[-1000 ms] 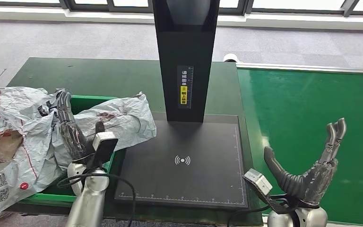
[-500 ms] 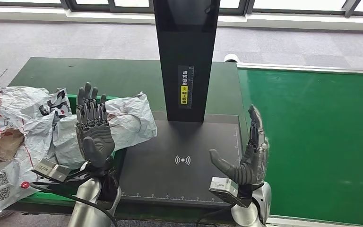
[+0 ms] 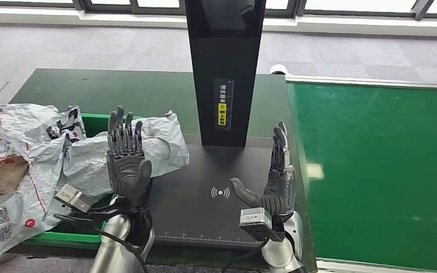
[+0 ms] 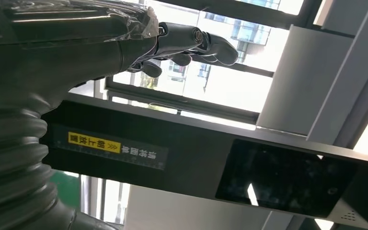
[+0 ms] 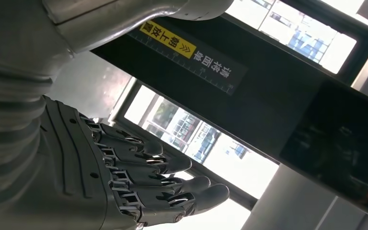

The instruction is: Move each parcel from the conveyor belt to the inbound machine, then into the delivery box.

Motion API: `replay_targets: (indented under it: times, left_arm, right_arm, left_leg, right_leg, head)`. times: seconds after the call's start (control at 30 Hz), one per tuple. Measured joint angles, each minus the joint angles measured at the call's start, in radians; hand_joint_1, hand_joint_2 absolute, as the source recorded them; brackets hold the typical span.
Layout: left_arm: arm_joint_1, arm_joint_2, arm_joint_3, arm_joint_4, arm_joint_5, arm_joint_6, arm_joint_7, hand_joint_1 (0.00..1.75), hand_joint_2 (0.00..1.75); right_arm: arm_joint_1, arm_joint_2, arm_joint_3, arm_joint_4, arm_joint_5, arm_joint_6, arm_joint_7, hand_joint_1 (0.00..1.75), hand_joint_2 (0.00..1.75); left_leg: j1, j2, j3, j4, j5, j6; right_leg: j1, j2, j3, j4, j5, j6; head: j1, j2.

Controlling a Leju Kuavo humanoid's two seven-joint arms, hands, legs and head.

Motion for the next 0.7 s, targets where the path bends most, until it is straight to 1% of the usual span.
replay_targets:
  times: [0.1,0.23,0.37,0.7]
  left_arm:
    - [-0.002,0.000,0.000,0.026,-0.022,0.007,0.000,0.00,1.75]
    - [-0.006,0.000,0.000,0.063,-0.054,0.052,0.000,0.00,1.75]
    - [-0.010,0.000,0.000,0.099,-0.071,0.089,0.000,0.00,1.75]
    - [-0.012,0.000,0.000,0.140,-0.074,0.100,0.000,0.00,1.75]
  right_arm:
    - [-0.003,0.000,0.004,0.014,-0.010,-0.020,0.000,0.00,1.75]
    - [-0.007,0.000,0.007,0.037,-0.009,-0.044,0.000,0.00,1.75]
    - [-0.009,0.000,0.007,0.055,-0.021,-0.044,0.000,0.00,1.75]
    - [-0.011,0.000,0.007,0.074,-0.029,-0.042,0.000,0.00,1.75]
  left_leg:
    - [0.000,0.000,0.000,0.000,0.000,0.000]
    - [0.000,0.000,0.000,0.000,0.000,0.000]
    - [0.000,0.000,0.000,0.000,0.000,0.000]
    - [0.000,0.000,0.000,0.000,0.000,0.000]
  right_leg:
    - [0.000,0.000,0.000,0.000,0.000,0.000]
    - [0.000,0.000,0.000,0.000,0.000,0.000]
    - [0.000,0.000,0.000,0.000,0.000,0.000]
    - [0.000,0.000,-0.001,0.000,0.000,0.000]
  head:
    - [0.000,0.000]
    - [0.000,0.000]
    - [0.000,0.000]
    - [0.000,0.000]
